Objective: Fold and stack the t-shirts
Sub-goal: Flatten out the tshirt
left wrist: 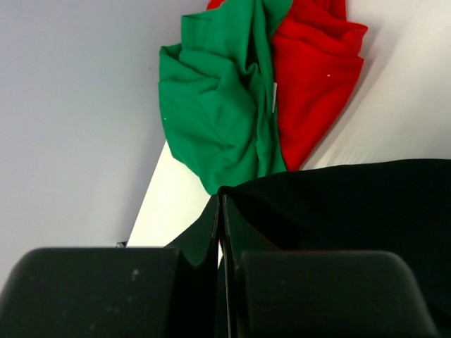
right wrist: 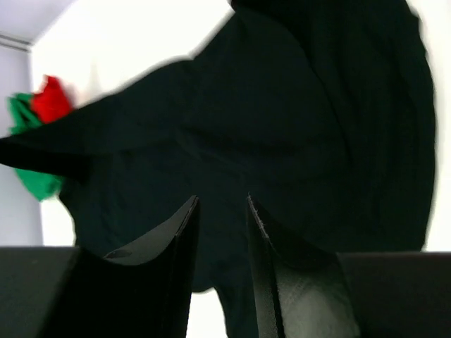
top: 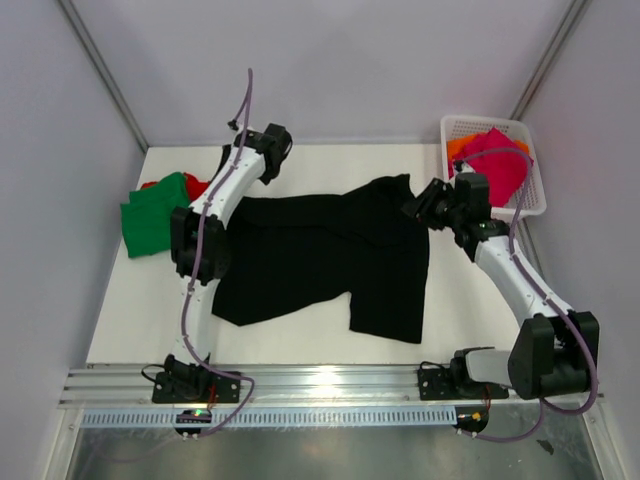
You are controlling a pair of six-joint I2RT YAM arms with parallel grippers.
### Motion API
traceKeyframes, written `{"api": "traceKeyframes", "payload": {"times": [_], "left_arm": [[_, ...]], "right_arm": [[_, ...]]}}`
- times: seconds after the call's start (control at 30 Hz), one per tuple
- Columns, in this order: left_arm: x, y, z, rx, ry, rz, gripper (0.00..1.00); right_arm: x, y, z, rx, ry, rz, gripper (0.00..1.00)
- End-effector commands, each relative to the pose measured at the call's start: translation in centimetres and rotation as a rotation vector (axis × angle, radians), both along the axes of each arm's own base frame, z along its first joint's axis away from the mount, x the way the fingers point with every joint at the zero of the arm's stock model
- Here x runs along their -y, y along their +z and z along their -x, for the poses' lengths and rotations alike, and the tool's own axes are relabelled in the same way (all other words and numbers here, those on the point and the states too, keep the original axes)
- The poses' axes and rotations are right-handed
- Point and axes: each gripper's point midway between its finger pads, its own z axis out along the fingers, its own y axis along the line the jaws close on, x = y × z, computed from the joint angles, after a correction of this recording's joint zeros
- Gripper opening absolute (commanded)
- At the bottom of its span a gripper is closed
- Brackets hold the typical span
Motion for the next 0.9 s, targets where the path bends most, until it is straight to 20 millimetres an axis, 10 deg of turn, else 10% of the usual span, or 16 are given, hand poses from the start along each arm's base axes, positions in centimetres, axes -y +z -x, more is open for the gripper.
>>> {"api": "traceKeyframes", "payload": {"times": [0.0, 0.4, 0.87], "left_arm": [[-1.1, 0.5, 3.5, -0.136, 0.025, -0.032, 0.00], [-0.2, 0.6, 3.8, -0.136, 0.006, -0.019, 0.00], [-0.5, 0.9, 4.1, -0.146, -0.001, -0.050, 0.00]], "right_arm": [[1.4, -1.2, 1.6, 0.003, -0.070, 0.035, 0.37], [2.2, -13.6, 4.6, -0.232, -0.110, 0.069, 0.43], [0.9, -13.4, -1.2, -0.191, -0.079, 0.035, 0.43]]}}
